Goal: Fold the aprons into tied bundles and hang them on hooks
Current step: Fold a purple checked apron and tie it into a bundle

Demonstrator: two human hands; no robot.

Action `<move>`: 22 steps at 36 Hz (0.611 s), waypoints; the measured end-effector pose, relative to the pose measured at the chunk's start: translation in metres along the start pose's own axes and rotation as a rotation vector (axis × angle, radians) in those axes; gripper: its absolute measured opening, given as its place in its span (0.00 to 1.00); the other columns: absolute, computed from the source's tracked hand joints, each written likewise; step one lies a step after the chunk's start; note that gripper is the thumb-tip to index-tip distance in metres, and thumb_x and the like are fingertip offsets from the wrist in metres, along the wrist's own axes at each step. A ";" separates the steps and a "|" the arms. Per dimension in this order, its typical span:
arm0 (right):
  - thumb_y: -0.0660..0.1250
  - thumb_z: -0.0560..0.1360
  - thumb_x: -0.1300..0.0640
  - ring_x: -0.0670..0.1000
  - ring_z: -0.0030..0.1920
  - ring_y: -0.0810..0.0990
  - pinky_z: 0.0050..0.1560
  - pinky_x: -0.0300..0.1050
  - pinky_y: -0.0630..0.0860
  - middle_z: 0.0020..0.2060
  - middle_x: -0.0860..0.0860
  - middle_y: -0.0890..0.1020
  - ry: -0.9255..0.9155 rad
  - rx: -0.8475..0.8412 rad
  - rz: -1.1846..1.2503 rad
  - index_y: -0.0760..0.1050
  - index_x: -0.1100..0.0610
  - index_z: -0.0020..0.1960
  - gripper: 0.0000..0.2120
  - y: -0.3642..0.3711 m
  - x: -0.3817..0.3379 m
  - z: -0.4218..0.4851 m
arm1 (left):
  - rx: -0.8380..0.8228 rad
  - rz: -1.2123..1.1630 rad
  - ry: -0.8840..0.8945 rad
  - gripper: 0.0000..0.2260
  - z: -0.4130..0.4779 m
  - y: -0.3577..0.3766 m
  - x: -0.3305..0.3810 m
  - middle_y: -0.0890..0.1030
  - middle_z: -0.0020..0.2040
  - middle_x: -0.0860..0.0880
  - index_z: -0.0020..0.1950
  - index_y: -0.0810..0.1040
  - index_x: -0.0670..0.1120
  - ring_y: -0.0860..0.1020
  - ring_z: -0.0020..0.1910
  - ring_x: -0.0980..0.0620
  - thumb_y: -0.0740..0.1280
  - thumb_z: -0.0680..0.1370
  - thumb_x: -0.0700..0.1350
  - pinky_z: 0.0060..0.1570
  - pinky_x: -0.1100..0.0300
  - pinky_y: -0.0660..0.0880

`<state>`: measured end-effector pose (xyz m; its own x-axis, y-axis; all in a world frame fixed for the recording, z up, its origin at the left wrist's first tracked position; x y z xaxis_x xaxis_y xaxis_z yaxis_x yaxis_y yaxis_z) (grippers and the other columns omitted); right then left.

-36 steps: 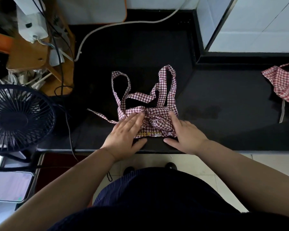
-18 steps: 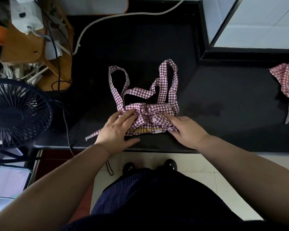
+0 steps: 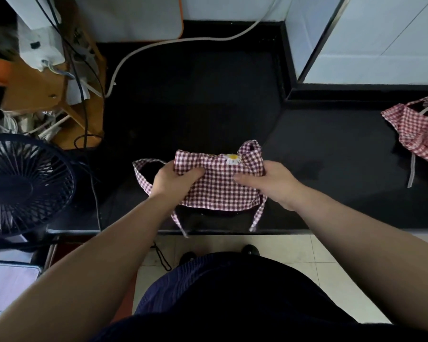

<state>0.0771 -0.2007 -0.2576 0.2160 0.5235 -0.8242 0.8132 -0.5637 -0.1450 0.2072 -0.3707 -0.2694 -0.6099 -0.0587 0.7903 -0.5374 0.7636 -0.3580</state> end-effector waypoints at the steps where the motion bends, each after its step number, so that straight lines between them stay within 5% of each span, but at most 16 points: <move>1: 0.75 0.67 0.50 0.45 0.49 0.81 0.47 0.37 0.75 0.49 0.46 0.83 0.007 0.020 -0.018 0.78 0.50 0.51 0.14 0.000 0.002 0.000 | 0.006 0.026 -0.020 0.18 -0.002 0.002 -0.002 0.80 0.49 0.54 0.56 0.77 0.49 0.80 0.50 0.53 0.74 0.71 0.54 0.47 0.60 0.76; 11: 0.70 0.73 0.49 0.47 0.48 0.79 0.50 0.40 0.74 0.46 0.45 0.80 -0.009 0.133 -0.149 0.76 0.48 0.47 0.06 0.000 0.005 0.005 | 0.102 0.396 0.017 0.57 -0.015 0.010 0.003 0.70 0.68 0.43 0.77 0.43 0.53 0.72 0.64 0.44 0.74 0.60 0.68 0.53 0.50 0.77; 18: 0.70 0.73 0.50 0.48 0.49 0.79 0.48 0.43 0.78 0.48 0.46 0.80 0.094 0.084 -0.081 0.75 0.48 0.47 0.06 0.004 0.013 0.005 | 0.120 0.524 0.010 0.61 -0.012 0.012 0.004 0.74 0.63 0.43 0.76 0.30 0.52 0.76 0.58 0.45 0.74 0.63 0.67 0.47 0.53 0.78; 22: 0.73 0.71 0.54 0.49 0.52 0.79 0.55 0.43 0.75 0.51 0.49 0.80 0.057 0.029 -0.202 0.77 0.53 0.55 0.14 0.012 0.003 0.005 | 0.109 0.538 0.003 0.59 -0.004 0.013 0.008 0.78 0.58 0.44 0.76 0.30 0.47 0.78 0.55 0.45 0.73 0.67 0.62 0.45 0.52 0.79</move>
<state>0.0850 -0.2091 -0.2641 0.0809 0.6628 -0.7444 0.8275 -0.4610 -0.3205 0.1978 -0.3587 -0.2662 -0.8139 0.3232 0.4829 -0.2077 0.6144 -0.7612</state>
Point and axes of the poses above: each hand's wrist, its own z-axis towards the middle knuckle, its own y-axis out of the palm, x = y × z, the point moved 8 cm from there along z, towards the middle knuckle
